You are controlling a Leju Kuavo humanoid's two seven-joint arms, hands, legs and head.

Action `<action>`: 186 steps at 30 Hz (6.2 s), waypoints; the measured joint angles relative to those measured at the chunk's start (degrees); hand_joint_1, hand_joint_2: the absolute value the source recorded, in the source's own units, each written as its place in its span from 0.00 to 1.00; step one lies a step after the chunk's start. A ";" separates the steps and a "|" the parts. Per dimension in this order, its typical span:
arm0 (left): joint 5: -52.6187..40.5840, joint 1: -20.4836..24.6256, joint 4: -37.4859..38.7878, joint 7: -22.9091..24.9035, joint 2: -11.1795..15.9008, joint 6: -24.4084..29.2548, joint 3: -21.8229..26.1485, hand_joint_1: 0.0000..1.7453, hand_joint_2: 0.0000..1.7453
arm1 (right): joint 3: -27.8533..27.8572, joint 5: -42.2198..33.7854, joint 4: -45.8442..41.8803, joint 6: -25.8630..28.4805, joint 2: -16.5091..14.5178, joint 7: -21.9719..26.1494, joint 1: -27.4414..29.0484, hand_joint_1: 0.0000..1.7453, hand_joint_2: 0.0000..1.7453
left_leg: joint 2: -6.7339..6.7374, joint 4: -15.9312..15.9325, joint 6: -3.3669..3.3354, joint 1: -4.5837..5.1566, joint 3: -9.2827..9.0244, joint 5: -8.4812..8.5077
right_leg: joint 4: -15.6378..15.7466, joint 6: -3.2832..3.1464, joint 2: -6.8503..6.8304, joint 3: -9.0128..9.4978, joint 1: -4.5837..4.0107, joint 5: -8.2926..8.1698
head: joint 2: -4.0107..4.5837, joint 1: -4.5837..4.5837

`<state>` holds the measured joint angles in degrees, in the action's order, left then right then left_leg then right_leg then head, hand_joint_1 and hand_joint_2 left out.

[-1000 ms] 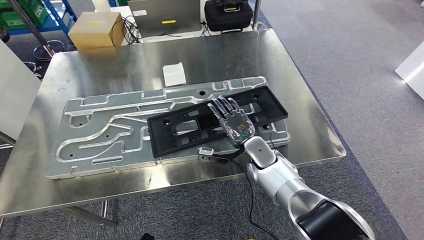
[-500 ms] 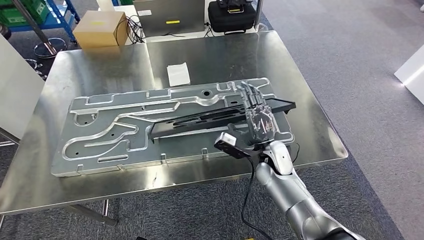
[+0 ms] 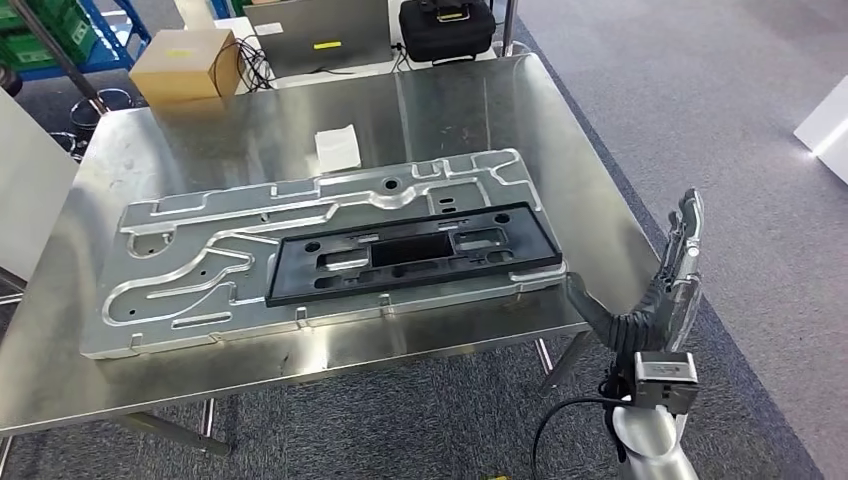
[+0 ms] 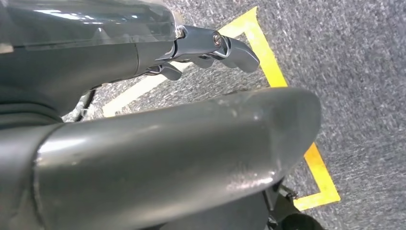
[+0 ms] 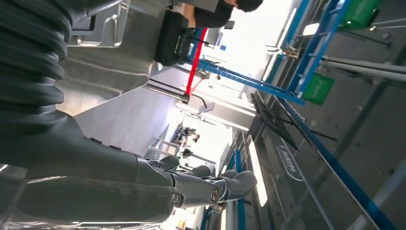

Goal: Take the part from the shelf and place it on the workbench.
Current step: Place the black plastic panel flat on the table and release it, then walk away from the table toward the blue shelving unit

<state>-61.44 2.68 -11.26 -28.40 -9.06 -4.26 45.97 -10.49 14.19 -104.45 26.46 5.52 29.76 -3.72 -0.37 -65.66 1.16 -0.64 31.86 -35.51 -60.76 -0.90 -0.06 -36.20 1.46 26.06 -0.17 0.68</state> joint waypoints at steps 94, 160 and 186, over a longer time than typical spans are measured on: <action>-6.36 0.31 0.00 9.64 -1.13 5.22 4.38 0.00 0.00 | 5.25 -11.07 13.12 -17.57 -13.59 1.07 14.32 0.00 0.00 | 0.72 -5.67 0.21 0.61 7.47 2.36 | 5.35 -0.52 -0.67 6.86 -0.96 2.02 | 0.00 -0.67; -10.45 1.56 0.02 31.70 -5.02 23.91 4.07 0.00 0.00 | -4.08 -4.15 10.04 -12.58 -9.83 3.85 11.17 0.00 0.00 | 3.08 9.77 -3.60 0.55 -2.82 7.85 | -12.40 3.28 0.39 -6.01 -0.40 6.21 | 0.00 0.15; -3.81 1.52 0.02 24.08 -1.95 2.72 7.59 0.00 0.00 | -5.87 -2.88 9.04 -11.58 -8.86 4.39 12.06 0.00 0.00 | -1.84 8.45 -2.71 -0.19 -2.74 7.00 | 0.17 3.46 5.55 -0.89 -0.13 -0.21 | 0.01 -0.14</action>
<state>-65.25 4.20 -11.23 -4.32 -11.01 -1.54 53.56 -16.36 11.31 -95.42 14.88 -3.33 34.15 8.34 -2.21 -57.22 -1.55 -0.83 29.12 -28.51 -60.59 2.56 5.49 -37.08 1.33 25.85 -0.16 0.54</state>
